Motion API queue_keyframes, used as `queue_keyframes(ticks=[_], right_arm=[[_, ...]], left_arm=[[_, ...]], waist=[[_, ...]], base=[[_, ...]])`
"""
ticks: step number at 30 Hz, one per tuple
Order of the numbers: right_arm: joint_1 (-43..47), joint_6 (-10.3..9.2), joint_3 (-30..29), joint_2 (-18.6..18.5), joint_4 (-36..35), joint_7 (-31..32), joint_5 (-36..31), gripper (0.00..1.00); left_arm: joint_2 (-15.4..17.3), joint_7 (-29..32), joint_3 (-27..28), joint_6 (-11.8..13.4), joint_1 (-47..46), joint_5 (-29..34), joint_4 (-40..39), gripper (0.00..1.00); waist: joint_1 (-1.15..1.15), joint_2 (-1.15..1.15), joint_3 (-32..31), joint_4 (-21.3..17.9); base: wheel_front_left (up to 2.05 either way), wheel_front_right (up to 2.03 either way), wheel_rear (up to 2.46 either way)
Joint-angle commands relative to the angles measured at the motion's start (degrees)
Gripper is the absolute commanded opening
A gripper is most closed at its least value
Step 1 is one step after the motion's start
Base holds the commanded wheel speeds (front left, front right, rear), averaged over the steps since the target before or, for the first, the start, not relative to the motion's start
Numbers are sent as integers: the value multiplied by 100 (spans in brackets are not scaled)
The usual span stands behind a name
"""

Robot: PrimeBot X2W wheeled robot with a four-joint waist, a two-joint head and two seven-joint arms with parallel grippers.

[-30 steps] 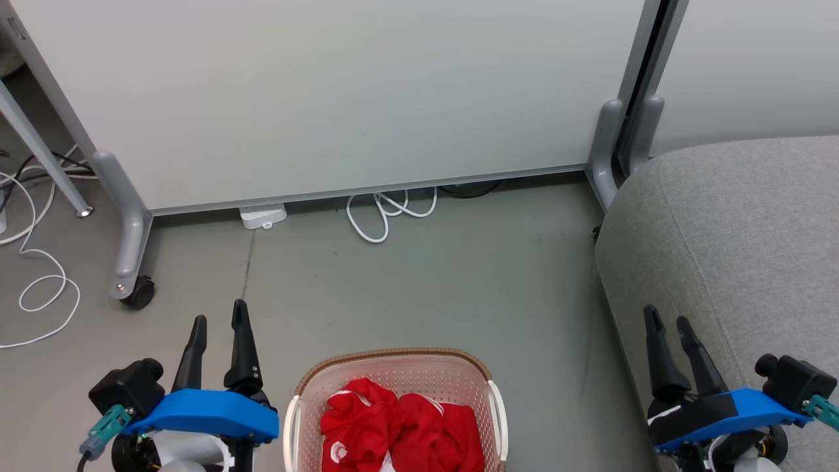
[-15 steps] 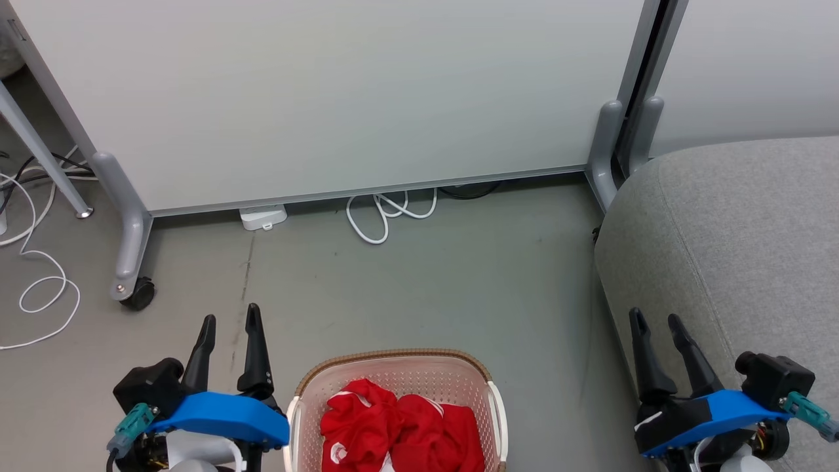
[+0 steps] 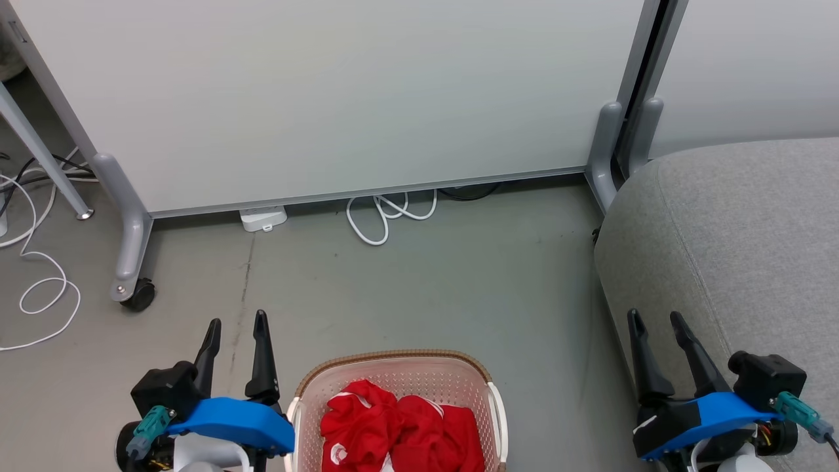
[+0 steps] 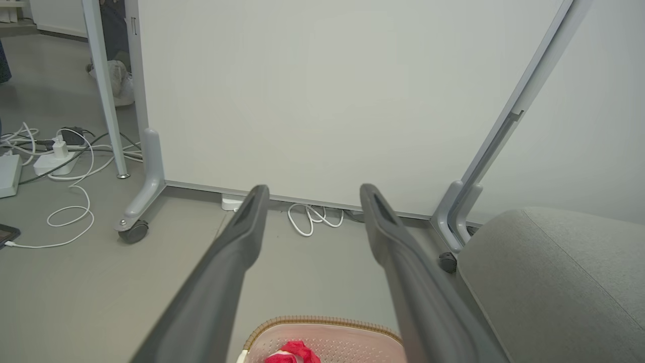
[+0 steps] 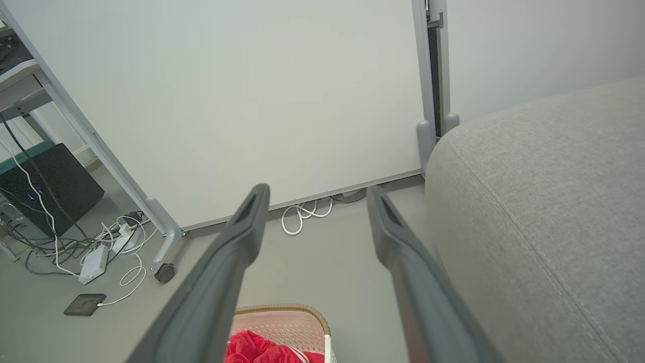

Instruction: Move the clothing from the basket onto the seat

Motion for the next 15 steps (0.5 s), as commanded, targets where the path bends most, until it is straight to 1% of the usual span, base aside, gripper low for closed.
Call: queue_keyframes(ticks=[1,15], right_arm=[[-85,10,-9,-41,-20,-36,-112,100],[-47,12,-30,-44,-19,-190,-687,100]], left_arm=[[6,-49,3,-18,-137,96,-16,100],[-31,-208,44,-59,-137,524,120,100]], waist=[[0,0,0,2],[0,0,-7,-2]], base=[[0,0,0],[0,0,0]])
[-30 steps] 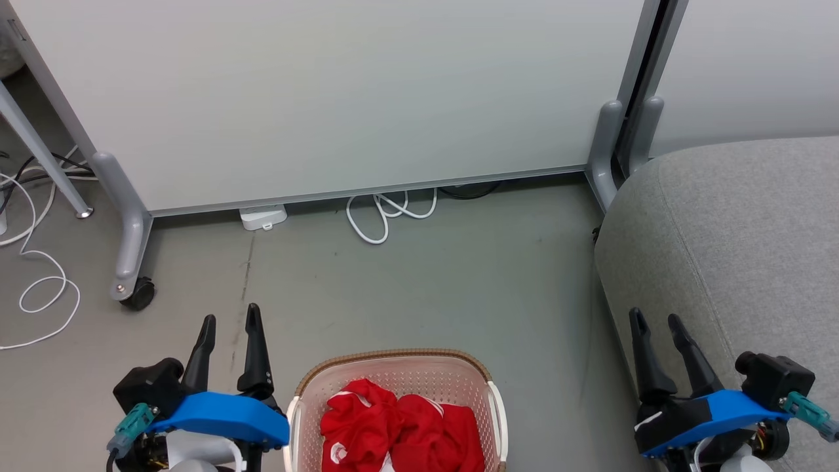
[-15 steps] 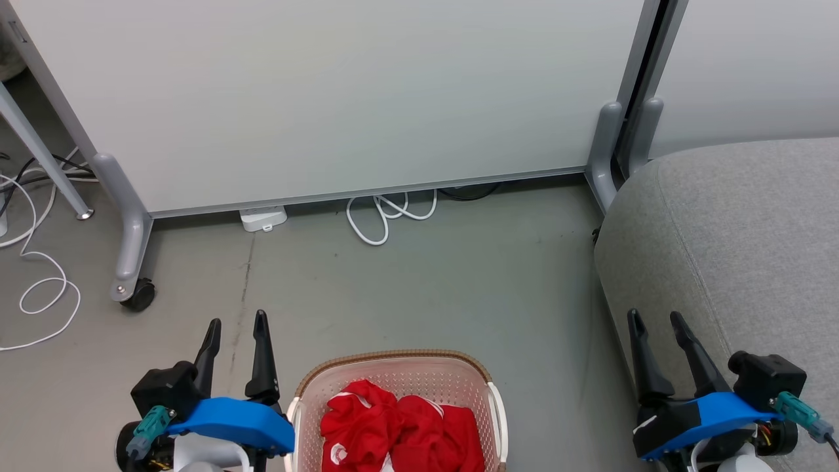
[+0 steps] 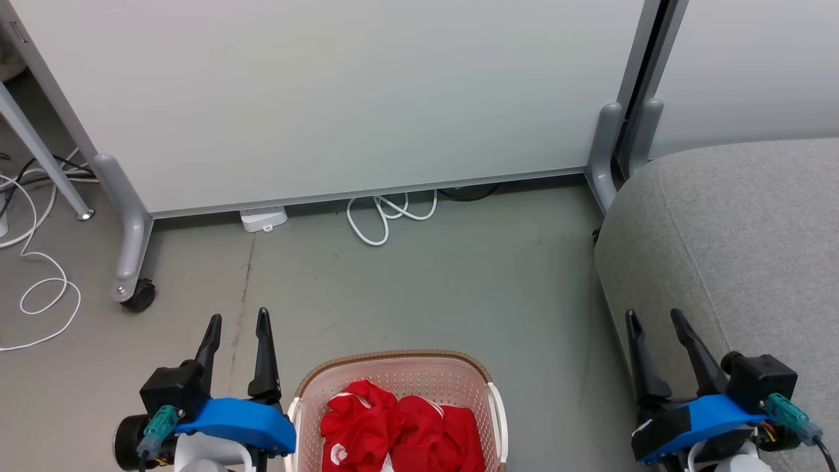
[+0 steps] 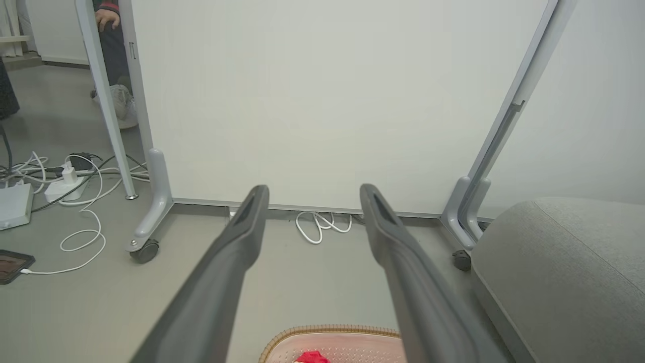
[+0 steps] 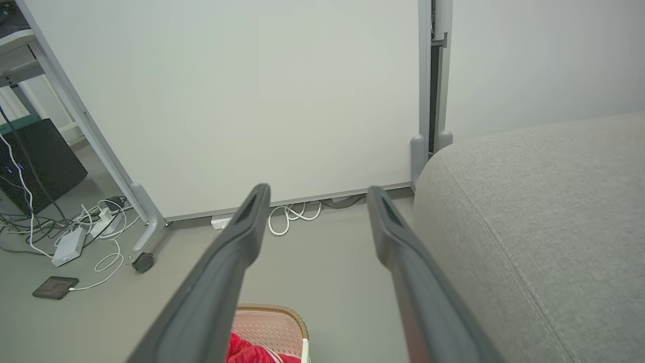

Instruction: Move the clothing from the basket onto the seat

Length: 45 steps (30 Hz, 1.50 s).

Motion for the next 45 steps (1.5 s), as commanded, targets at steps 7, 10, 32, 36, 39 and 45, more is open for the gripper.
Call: queue_keyframes(ticks=[7,10,32,36,39,45], right_arm=[[-33,12,-17,-38,-38,-92,-338,100],[-30,8,-11,-39,-42,-114,-455,100],[-66,9,-27,-39,-70,-123,-677,100],[-108,9,53,-39,-91,-128,-645,100],[-141,9,165,-38,-98,-124,-613,100],[-375,9,447,-37,-202,-98,-593,100]], left_arm=[[-12,-111,-20,-10,-50,314,20,100],[-15,-140,-27,3,-44,407,30,100],[-28,-203,-54,49,-61,536,29,100],[-29,-203,-51,69,-22,566,92,100],[-29,-203,-56,78,-19,586,169,100],[-18,-203,-43,59,-159,625,424,100]], waist=[[0,0,-12,-2],[0,0,-14,-6],[0,0,67,-41],[0,0,128,-111],[0,0,219,-202],[0,0,643,-544]], base=[[0,0,0],[0,0,0],[0,0,0],[0,0,0],[0,0,0],[0,0,0]])
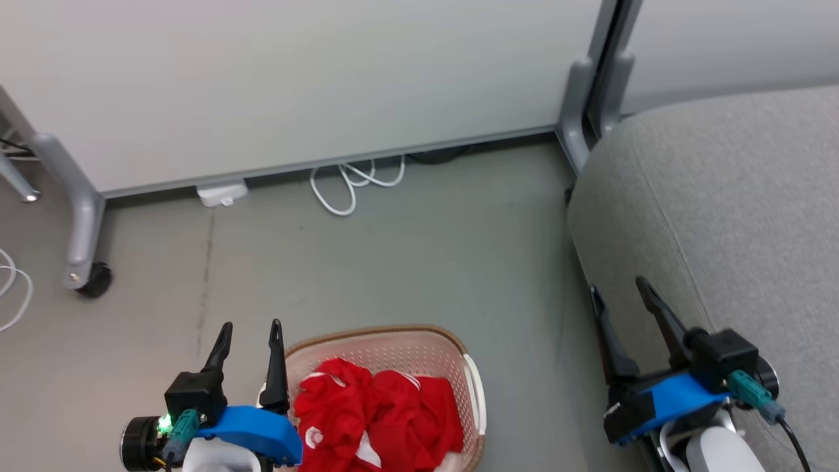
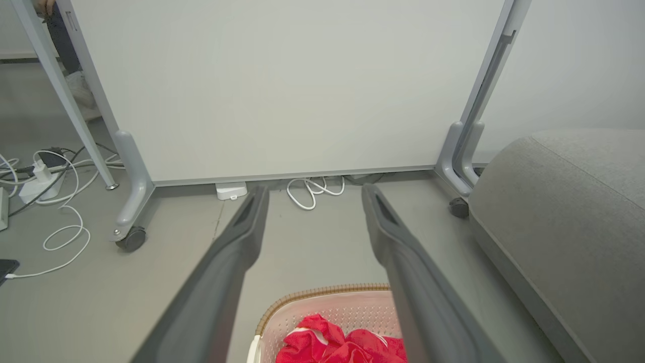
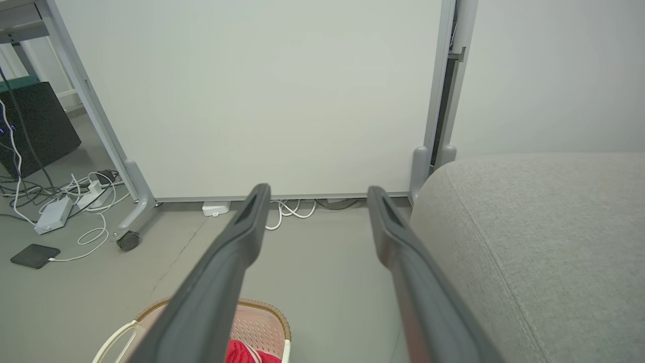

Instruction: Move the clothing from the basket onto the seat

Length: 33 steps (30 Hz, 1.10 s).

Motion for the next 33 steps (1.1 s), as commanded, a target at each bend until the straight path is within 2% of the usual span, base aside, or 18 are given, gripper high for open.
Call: queue_keyframes(ticks=[1,13,22,33], right_arm=[[-134,1,55,-26,-58,-2,29,100],[-674,1,290,-22,-207,-93,70,100],[-1076,1,339,-21,-386,-105,-5,100],[-1426,1,380,-20,-539,-195,266,100]], left_arm=[[7,-27,48,3,-135,-15,66,100],[104,-26,-211,-261,-735,162,1161,100],[362,-12,-711,-497,-1661,312,2391,100],[506,20,-913,-536,-2519,174,3459,100]], waist=[[0,0,285,-242],[0,0,1342,-792],[0,0,2344,-906],[0,0,3254,-972]], base=[[0,0,0],[0,0,0],[0,0,0],[0,0,0]])
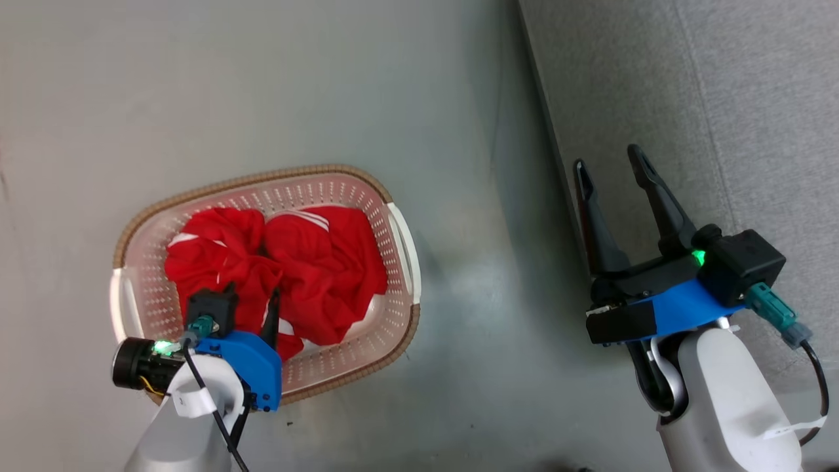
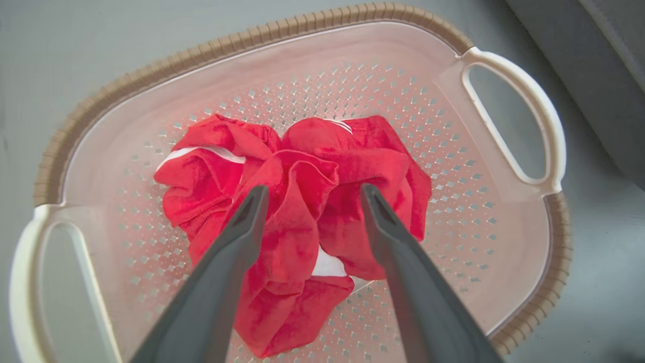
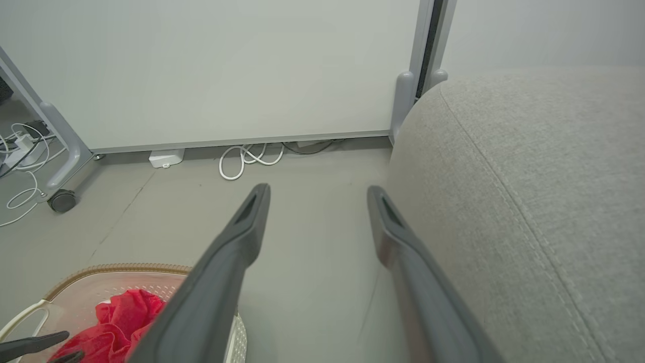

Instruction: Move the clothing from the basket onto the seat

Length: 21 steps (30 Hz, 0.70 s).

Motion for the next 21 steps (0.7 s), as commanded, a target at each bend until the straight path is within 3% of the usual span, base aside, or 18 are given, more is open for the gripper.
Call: queue_keyframes(ticks=[1,12,21], right_arm=[[-94,1,22,-13,5,-48,17,100],[-397,1,172,-12,29,-94,392,100],[-452,1,277,-12,-83,-99,608,100]], left_arm=[[43,0,-7,-40,-149,-22,38,100],[263,-8,-53,221,-695,13,546,100],[400,335,-161,440,-1007,60,911,100]], waist=[[-1,0,182,-42],[-1,0,751,-295],[-1,0,983,-497]], base=[[0,0,0],[0,0,0],[0,0,0]])
